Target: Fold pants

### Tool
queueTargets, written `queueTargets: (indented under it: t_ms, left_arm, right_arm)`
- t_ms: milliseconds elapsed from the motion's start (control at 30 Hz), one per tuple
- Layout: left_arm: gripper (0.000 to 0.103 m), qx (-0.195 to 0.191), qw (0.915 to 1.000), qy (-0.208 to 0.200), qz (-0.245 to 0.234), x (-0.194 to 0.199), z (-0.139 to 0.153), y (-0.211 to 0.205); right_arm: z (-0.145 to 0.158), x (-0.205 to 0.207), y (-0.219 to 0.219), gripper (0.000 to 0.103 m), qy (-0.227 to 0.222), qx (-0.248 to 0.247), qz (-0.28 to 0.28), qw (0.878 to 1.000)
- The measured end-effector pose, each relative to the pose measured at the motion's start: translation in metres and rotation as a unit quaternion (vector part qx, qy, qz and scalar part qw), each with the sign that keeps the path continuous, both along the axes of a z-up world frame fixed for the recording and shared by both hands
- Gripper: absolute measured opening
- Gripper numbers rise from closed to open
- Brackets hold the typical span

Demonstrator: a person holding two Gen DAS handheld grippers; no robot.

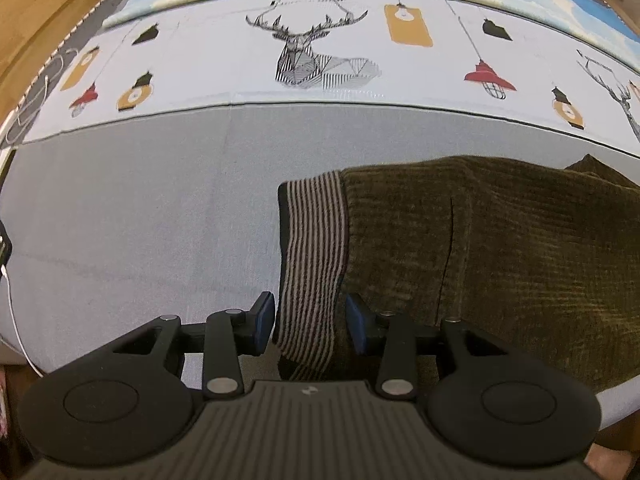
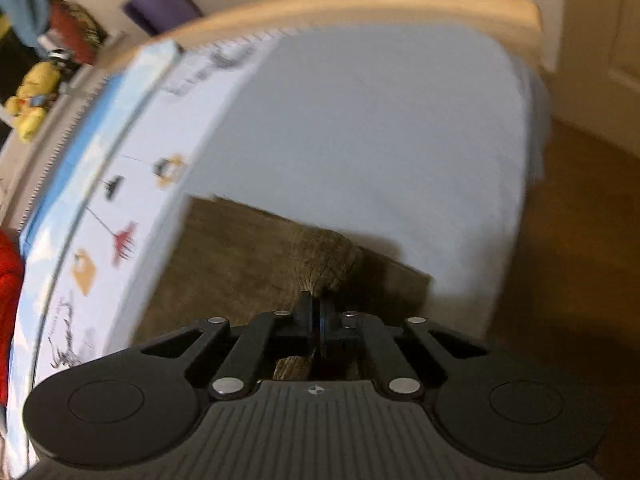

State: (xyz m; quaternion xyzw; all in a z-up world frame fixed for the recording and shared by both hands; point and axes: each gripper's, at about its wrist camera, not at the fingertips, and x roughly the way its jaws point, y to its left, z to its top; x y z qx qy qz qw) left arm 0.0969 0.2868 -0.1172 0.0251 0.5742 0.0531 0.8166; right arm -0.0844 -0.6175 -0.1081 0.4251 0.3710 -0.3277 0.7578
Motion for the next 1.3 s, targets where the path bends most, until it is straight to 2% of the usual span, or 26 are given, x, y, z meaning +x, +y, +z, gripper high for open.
queueTargets:
  t_ms: [100, 133, 200, 267, 300, 400, 433, 500, 533, 567, 600, 700, 767, 833, 867, 933, 967, 1033, 1100, 1200, 1267, 1300]
  left_arm:
    - [0.048, -0.018, 0.9997, -0.003, 0.018, -0.002, 0.002, 0.006]
    - [0.052, -0.031, 0.9992, -0.007, 0.024, -0.002, 0.004, 0.008]
    - [0.06, -0.059, 0.9974, -0.017, 0.039, -0.001, 0.007, 0.012]
    - [0.063, -0.071, 0.996, -0.013, 0.053, 0.001, 0.005, 0.013]
    - [0.064, -0.072, 0.9958, -0.003, 0.056, 0.001, 0.001, 0.014]
    - [0.065, -0.054, 0.9972, 0.022, 0.047, 0.004, -0.01, 0.011]
    - [0.065, -0.049, 0.9974, 0.028, 0.045, 0.004, -0.013, 0.01]
    - [0.049, -0.055, 0.997, 0.031, 0.045, 0.004, -0.017, 0.014]
    - [0.035, -0.053, 0.9974, 0.025, 0.042, 0.004, -0.016, 0.016]
    - [0.032, -0.057, 0.9974, 0.019, 0.04, 0.004, -0.014, 0.018]
    - [0.025, -0.064, 0.997, 0.008, 0.041, 0.002, -0.01, 0.02]
    - [0.019, -0.085, 0.994, -0.052, 0.043, -0.01, 0.017, 0.025]
    - [0.018, -0.096, 0.9913, -0.077, 0.046, -0.021, 0.03, 0.028]
    - [0.019, -0.077, 0.9947, -0.062, 0.029, -0.027, 0.025, 0.027]
    - [0.019, -0.069, 0.9967, -0.039, 0.02, -0.027, 0.017, 0.026]
    - [0.022, -0.055, 0.9985, -0.005, 0.003, -0.025, 0.003, 0.022]
    - [0.024, -0.044, 0.9989, 0.013, -0.011, -0.024, -0.003, 0.018]
    - [0.04, -0.015, 0.9993, 0.013, -0.031, -0.024, -0.004, 0.012]
    - [0.042, -0.006, 0.9994, -0.024, -0.025, -0.027, 0.009, 0.015]
    - [0.042, -0.02, 0.9946, -0.099, -0.027, -0.031, 0.033, 0.012]
    - [0.042, -0.041, 0.9913, -0.11, -0.06, -0.029, 0.036, 0.0]
    - [0.042, -0.039, 0.9904, -0.106, -0.08, -0.028, 0.034, -0.007]
  right_arm:
    - [-0.014, 0.0, 0.002, 0.004, 0.021, 0.013, 0.024, 0.999]
    - [-0.014, 0.0, 0.002, 0.009, 0.019, 0.016, 0.022, 0.999]
    - [-0.013, 0.002, -0.001, 0.01, 0.002, 0.019, 0.015, 1.0]
    - [-0.014, 0.008, -0.003, 0.016, -0.005, 0.03, 0.015, 0.999]
    - [-0.016, 0.01, -0.003, 0.02, -0.002, 0.032, 0.016, 0.999]
    - [-0.019, 0.022, 0.002, 0.022, 0.015, 0.024, 0.027, 0.999]
    - [-0.018, 0.027, 0.0, 0.017, 0.021, 0.015, 0.033, 0.999]
    - [-0.012, 0.033, 0.004, 0.005, 0.03, -0.008, 0.04, 0.999]
    - [-0.008, 0.034, 0.006, 0.003, 0.027, -0.017, 0.042, 0.999]
    - [-0.002, 0.033, 0.006, 0.003, 0.02, -0.027, 0.043, 0.998]
    - [0.006, 0.032, 0.008, 0.003, 0.011, -0.04, 0.041, 0.998]
    - [0.034, 0.015, 0.006, 0.002, -0.053, -0.058, -0.001, 0.997]
    - [0.042, 0.003, 0.004, 0.002, -0.069, -0.061, -0.019, 0.996]
    - [0.036, 0.002, 0.001, 0.002, -0.031, -0.068, -0.014, 0.997]
    - [0.028, 0.002, 0.0, 0.002, 0.0, -0.064, -0.016, 0.998]
    - [0.005, -0.001, -0.007, 0.002, 0.062, -0.033, -0.03, 0.997]
    - [-0.004, -0.004, -0.01, 0.002, 0.077, -0.013, -0.037, 0.996]
    - [-0.01, -0.007, -0.014, 0.008, 0.087, -0.001, -0.049, 0.995]
    - [-0.001, -0.006, -0.012, 0.02, 0.089, -0.028, -0.056, 0.994]
    - [0.023, -0.001, 0.001, 0.025, 0.085, -0.105, -0.053, 0.989]
    - [0.034, 0.008, 0.01, 0.03, 0.056, -0.146, -0.034, 0.987]
    - [0.039, 0.013, 0.016, 0.03, 0.032, -0.159, -0.012, 0.987]
